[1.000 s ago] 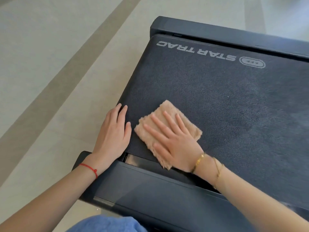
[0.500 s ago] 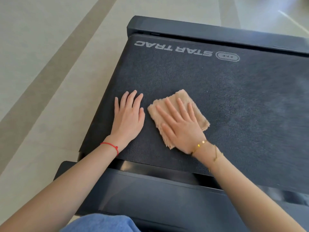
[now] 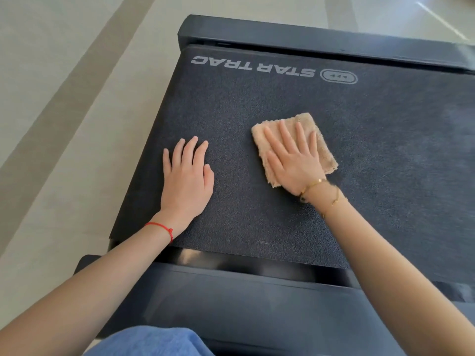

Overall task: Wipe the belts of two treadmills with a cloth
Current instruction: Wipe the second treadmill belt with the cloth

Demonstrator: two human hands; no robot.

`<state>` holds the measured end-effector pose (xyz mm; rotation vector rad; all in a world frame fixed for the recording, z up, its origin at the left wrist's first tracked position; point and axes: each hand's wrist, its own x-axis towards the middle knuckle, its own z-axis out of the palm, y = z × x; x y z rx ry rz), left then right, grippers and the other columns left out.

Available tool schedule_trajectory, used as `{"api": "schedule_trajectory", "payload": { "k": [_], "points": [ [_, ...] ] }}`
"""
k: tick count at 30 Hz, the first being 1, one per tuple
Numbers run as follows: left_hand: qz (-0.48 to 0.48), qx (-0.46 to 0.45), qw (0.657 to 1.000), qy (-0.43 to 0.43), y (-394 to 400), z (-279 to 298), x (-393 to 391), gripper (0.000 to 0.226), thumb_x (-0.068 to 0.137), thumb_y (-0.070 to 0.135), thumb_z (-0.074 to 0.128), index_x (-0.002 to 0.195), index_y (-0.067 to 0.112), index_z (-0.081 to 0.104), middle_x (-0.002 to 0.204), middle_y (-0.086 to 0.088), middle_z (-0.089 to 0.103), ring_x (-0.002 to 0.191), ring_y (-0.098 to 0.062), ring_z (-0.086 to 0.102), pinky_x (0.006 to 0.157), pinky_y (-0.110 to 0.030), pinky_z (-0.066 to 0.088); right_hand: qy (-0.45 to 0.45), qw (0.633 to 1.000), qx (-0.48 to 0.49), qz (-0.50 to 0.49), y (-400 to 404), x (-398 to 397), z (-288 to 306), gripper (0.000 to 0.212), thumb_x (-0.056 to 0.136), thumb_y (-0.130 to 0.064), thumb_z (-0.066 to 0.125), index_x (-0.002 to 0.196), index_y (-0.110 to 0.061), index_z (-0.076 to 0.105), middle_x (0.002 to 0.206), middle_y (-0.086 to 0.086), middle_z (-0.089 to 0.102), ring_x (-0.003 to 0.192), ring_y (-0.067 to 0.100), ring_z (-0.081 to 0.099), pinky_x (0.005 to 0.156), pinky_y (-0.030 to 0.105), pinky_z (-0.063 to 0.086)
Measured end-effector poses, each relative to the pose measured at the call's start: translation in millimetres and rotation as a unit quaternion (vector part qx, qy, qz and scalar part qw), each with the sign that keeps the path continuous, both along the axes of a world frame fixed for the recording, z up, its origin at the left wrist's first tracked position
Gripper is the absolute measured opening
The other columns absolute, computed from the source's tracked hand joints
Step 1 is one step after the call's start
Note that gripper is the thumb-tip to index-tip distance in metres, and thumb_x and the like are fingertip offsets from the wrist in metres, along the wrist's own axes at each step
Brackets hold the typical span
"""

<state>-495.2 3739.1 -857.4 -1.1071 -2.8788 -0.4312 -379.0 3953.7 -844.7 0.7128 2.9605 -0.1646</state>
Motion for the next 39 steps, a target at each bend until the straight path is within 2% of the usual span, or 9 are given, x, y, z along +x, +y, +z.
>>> {"api": "schedule_trajectory", "payload": {
  "k": [5,8,10,14,16,25,28,34,39],
  "points": [
    [-0.004,0.007,1.0,0.003,0,-1,1,0.051,0.101,0.025,0.035,0.15,0.014,0.036,0.159,-0.009,0.031,0.149,-0.031,0.022,0.121,-0.058,0.014,0.028,0.983,0.0,0.179,-73,59,-5,0.055,0.104,-0.047,0.019,0.157,-0.037,0.009,0.166,-0.004,0.004,0.151,0.036,-0.004,0.12,0.057,-0.002],
    [-0.01,0.005,1.0,0.006,-2,-2,0,0.051,0.101,0.026,0.034,0.151,0.014,0.036,0.159,-0.009,0.031,0.149,-0.031,0.022,0.121,-0.058,0.014,0.039,0.977,-0.026,0.21,-73,82,-5,0.054,0.104,-0.05,0.02,0.156,-0.04,0.01,0.165,-0.007,0.006,0.152,0.029,-0.003,0.122,0.053,-0.002],
    [-0.012,0.003,1.0,0.006,-3,-2,-1,0.051,0.102,0.027,0.034,0.152,0.015,0.035,0.159,-0.009,0.03,0.149,-0.031,0.021,0.121,-0.058,0.014,0.034,0.983,-0.015,0.178,-47,81,-4,0.054,0.102,-0.05,0.017,0.155,-0.04,0.007,0.165,-0.007,0.007,0.152,0.029,-0.002,0.122,0.05,-0.004],
    [-0.01,0.0,1.0,0.003,-2,-2,0,0.051,0.102,0.026,0.035,0.152,0.015,0.033,0.16,-0.009,0.028,0.15,-0.031,0.02,0.121,-0.057,0.012,0.006,1.0,-0.01,-0.012,19,40,2,0.054,0.102,-0.049,0.013,0.155,-0.041,0.003,0.166,-0.003,0.001,0.151,0.03,-0.01,0.12,0.054,-0.008],
    [-0.011,-0.003,1.0,0.004,-2,-2,1,0.052,0.102,0.026,0.034,0.153,0.015,0.033,0.161,-0.009,0.028,0.15,-0.031,0.019,0.121,-0.057,0.011,0.0,0.998,-0.021,-0.058,26,23,4,0.054,0.103,-0.049,0.014,0.155,-0.042,0.001,0.166,-0.004,-0.003,0.151,0.032,-0.011,0.119,0.056,-0.01],
    [-0.033,-0.008,0.999,-0.005,1,-2,1,0.053,0.102,0.023,0.033,0.154,0.012,0.029,0.161,-0.012,0.025,0.151,-0.031,0.014,0.12,-0.062,0.01,0.031,0.987,-0.026,0.156,-99,84,0,0.054,0.104,-0.048,0.02,0.156,-0.039,0.009,0.166,-0.007,0.003,0.152,0.032,-0.006,0.121,0.055,-0.003],
    [-0.064,-0.007,0.998,-0.009,7,0,-1,0.052,0.102,0.023,0.033,0.153,0.014,0.03,0.161,-0.01,0.026,0.151,-0.028,0.015,0.12,-0.062,0.01,0.024,0.994,-0.029,0.106,-82,106,0,0.055,0.103,-0.051,0.017,0.155,-0.041,0.009,0.165,-0.01,0.002,0.152,0.025,-0.009,0.121,0.048,-0.008],
    [-0.088,-0.018,0.996,-0.027,31,3,-1,0.053,0.104,0.029,0.03,0.156,0.017,0.025,0.164,-0.009,0.019,0.153,-0.028,0.009,0.12,-0.063,0.005,-0.005,0.988,-0.046,-0.149,6,87,11,0.053,0.104,-0.048,0.018,0.154,-0.046,-0.001,0.165,-0.009,-0.006,0.151,0.027,-0.016,0.12,0.051,-0.012],
    [-0.095,-0.022,0.995,-0.029,52,4,0,0.053,0.104,0.029,0.031,0.156,0.016,0.024,0.163,-0.009,0.019,0.152,-0.031,0.009,0.118,-0.066,0.005,-0.02,0.999,-0.021,-0.039,-49,92,8,0.054,0.105,-0.046,0.018,0.154,-0.041,-0.005,0.164,-0.007,-0.012,0.149,0.03,-0.021,0.119,0.055,-0.01]
  ]
}}
